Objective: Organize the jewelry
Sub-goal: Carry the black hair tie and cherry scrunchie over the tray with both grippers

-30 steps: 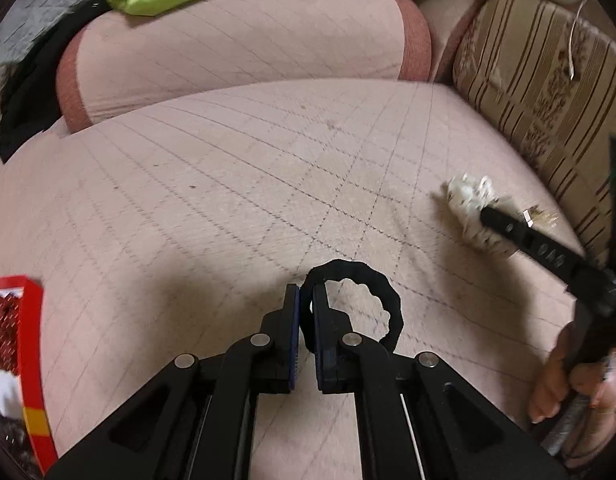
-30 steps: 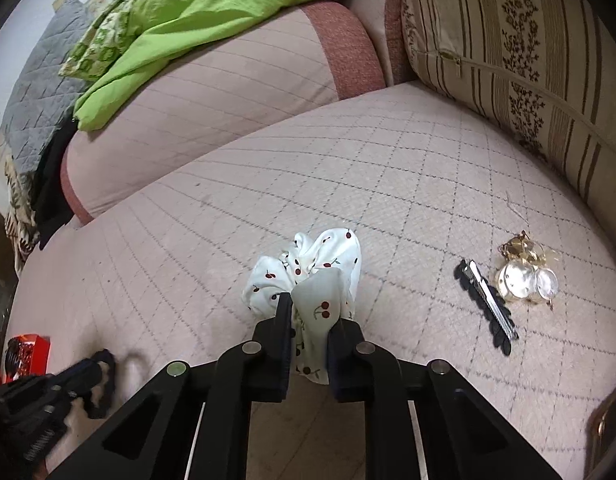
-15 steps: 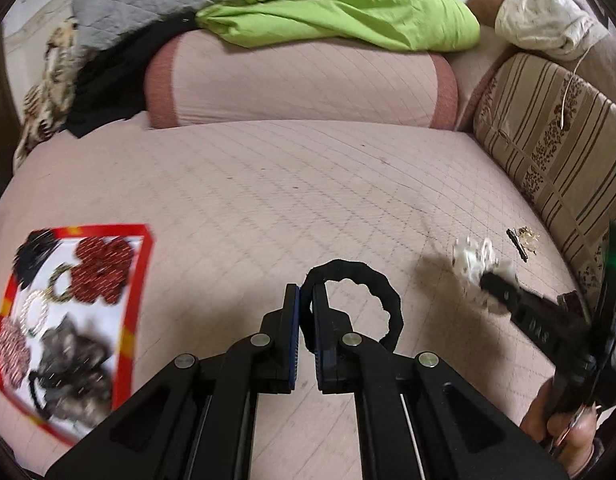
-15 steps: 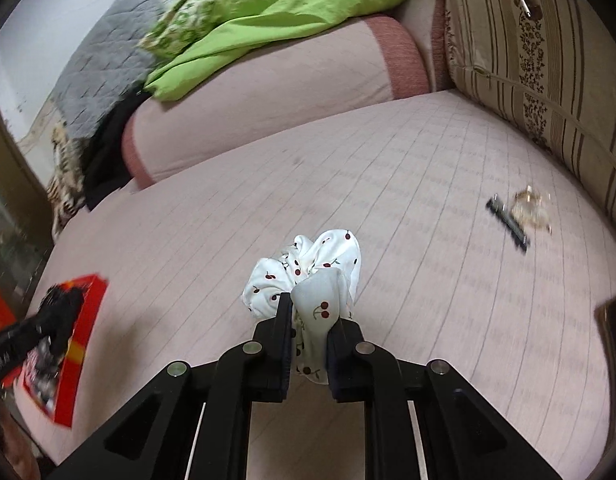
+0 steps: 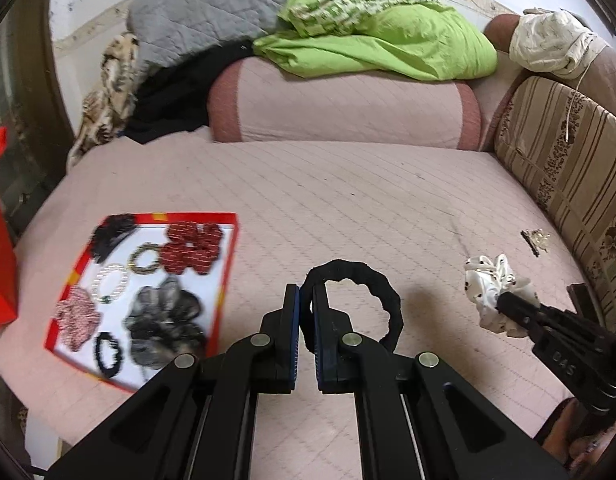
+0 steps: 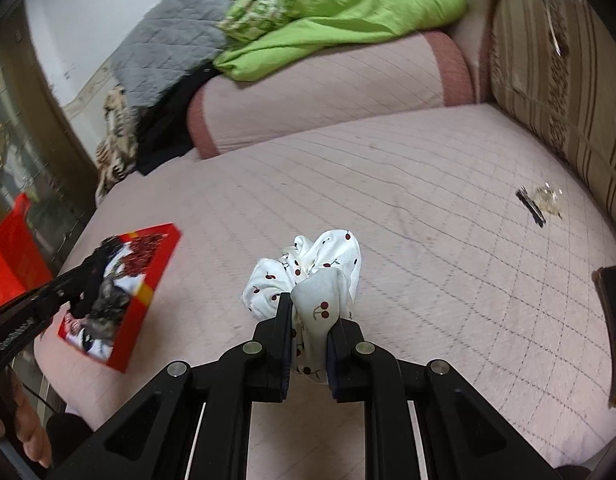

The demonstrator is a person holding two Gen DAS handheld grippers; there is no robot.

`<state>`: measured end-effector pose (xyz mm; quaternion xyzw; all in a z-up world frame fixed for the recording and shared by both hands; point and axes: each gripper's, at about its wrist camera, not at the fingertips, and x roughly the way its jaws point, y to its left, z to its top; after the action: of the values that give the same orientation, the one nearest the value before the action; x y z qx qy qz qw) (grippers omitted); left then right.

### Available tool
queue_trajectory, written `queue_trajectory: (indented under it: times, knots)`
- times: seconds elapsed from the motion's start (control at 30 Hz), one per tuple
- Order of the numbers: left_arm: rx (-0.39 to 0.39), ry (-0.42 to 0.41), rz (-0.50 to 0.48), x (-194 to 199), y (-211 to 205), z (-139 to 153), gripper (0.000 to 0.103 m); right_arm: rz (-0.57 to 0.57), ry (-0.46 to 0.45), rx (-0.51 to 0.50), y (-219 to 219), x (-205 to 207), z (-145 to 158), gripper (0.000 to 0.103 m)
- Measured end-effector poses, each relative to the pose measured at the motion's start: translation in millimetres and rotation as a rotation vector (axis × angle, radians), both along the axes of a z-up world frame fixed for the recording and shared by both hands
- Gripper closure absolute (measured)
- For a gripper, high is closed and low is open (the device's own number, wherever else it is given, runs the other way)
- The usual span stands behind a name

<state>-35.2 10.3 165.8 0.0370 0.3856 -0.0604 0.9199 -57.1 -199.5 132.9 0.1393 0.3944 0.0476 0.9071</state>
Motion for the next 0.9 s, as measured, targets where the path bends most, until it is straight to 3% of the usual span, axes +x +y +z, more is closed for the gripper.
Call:
queue_trajectory:
  times: [0.23, 0.6, 0.9]
  knots:
    - [0.032, -0.058, 0.045, -22, 20, 14, 0.097, 0.076, -0.006, -0.033, 39, -15, 13, 0.088]
    - [-0.016, -0.059, 0.096, -32, 59, 21, 0.097, 0.177, -0.014, -0.098, 92, -27, 26, 0.088]
    - [-0.080, -0.020, 0.174, -24, 106, 6, 0.097, 0.276, -0.010, -0.152, 139, -23, 36, 0.088]
